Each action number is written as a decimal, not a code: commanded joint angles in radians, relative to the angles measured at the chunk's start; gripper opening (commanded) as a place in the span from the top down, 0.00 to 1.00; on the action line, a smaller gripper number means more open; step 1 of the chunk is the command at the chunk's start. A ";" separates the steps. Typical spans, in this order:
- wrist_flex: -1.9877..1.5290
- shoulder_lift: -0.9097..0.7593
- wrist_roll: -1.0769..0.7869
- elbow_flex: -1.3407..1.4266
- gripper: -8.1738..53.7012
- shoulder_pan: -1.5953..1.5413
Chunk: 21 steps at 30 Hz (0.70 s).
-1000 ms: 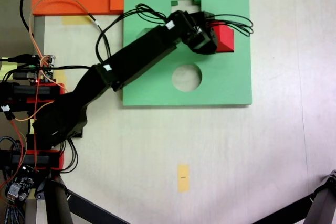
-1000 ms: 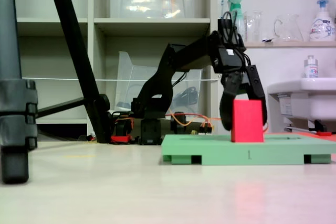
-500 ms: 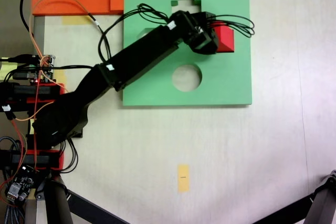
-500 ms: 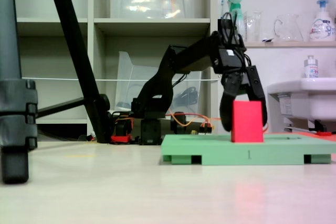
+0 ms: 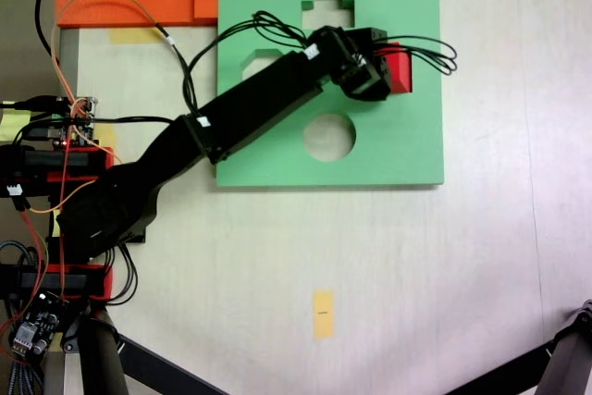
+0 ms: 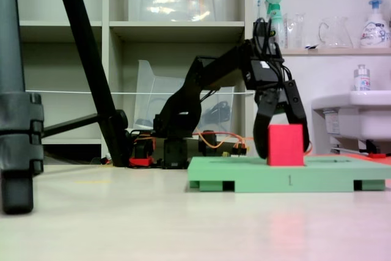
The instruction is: Put the square block into the corresponding hole
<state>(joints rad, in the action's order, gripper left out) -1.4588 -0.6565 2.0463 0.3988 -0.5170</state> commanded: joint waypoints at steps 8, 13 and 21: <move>0.072 0.002 -0.014 -0.035 0.20 0.031; 0.014 -0.015 -0.037 -0.038 0.06 0.038; -0.179 -0.296 -0.331 -0.038 0.07 0.044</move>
<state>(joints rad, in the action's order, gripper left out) -1.5555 -0.8406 1.7794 0.3866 -0.4878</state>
